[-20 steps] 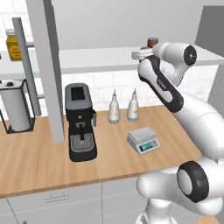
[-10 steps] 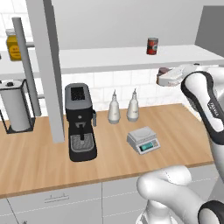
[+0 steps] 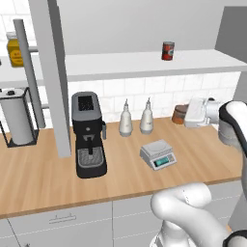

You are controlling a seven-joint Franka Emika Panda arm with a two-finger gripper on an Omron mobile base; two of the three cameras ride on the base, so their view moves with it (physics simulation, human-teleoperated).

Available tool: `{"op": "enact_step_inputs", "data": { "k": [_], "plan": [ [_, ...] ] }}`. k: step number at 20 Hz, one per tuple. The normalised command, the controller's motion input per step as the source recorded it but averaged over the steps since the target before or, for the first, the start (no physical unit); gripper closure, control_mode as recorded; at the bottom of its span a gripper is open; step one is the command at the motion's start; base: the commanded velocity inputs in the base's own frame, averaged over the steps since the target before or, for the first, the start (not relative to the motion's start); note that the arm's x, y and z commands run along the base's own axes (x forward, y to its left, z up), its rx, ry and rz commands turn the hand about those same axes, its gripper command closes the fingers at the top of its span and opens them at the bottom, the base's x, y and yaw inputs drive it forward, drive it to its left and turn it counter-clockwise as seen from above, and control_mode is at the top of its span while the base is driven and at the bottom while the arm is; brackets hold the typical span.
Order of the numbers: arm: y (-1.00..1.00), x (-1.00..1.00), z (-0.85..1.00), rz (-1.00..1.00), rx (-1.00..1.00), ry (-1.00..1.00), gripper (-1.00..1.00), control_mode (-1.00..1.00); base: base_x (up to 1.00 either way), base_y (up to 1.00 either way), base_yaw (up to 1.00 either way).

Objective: Pick the jam and place it on the digital scale for weighing, and close the cabinet.

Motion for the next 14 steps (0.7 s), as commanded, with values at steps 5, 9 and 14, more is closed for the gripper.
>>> {"op": "enact_step_inputs", "data": {
  "k": [5,9,14],
  "plan": [
    [-0.14,0.3,-0.85,0.34,0.0,0.09,1.0,-1.0,0.0,0.0,0.0],
    [0.02,0.6,-0.74,0.19,-0.03,0.09,1.0,-1.0,0.0,0.0,0.0],
    [0.16,0.61,-0.46,0.06,-0.03,0.06,1.0,-1.0,0.0,0.0,0.0]
  ]
}}
